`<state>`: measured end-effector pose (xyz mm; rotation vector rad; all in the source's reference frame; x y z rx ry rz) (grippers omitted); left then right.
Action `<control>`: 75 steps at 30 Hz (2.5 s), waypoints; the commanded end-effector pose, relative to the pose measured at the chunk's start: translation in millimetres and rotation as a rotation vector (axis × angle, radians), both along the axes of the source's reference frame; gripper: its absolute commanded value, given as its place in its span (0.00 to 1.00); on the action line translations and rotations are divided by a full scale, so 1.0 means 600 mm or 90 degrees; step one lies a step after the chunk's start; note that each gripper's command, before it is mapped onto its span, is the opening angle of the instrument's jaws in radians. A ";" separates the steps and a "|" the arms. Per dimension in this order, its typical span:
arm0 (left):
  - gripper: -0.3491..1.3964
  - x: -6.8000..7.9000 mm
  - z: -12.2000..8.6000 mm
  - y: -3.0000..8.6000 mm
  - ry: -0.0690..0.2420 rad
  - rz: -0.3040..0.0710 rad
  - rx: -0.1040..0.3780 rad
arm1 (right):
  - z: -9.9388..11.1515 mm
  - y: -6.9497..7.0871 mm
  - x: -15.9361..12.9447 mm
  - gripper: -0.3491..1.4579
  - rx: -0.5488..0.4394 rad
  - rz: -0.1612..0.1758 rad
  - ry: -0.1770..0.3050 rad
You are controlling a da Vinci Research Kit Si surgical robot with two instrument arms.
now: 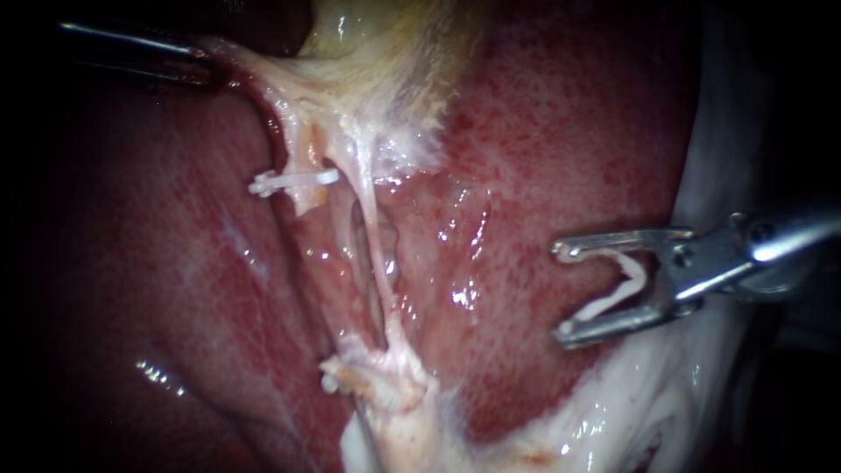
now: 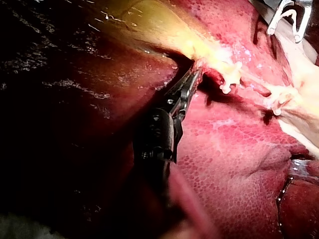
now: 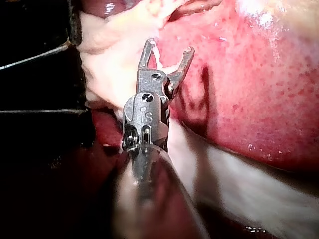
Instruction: Clipping first clip right tube
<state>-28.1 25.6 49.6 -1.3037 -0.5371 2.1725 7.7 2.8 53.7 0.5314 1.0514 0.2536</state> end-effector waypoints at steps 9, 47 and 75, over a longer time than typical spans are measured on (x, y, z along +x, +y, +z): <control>0.00 -0.0002 0.0001 -0.0001 0.000 0.000 0.000 | 0.0015 -0.0009 0.0084 0.46 0.070 0.032 0.028; 0.00 -0.0003 0.0006 -0.0001 0.001 -0.001 -0.001 | 0.0125 -0.0061 0.0213 0.46 0.306 -0.009 0.181; 0.00 -0.0004 0.0009 -0.0001 0.001 -0.001 -0.001 | 0.0112 -0.0069 0.0215 0.02 0.333 -0.042 0.212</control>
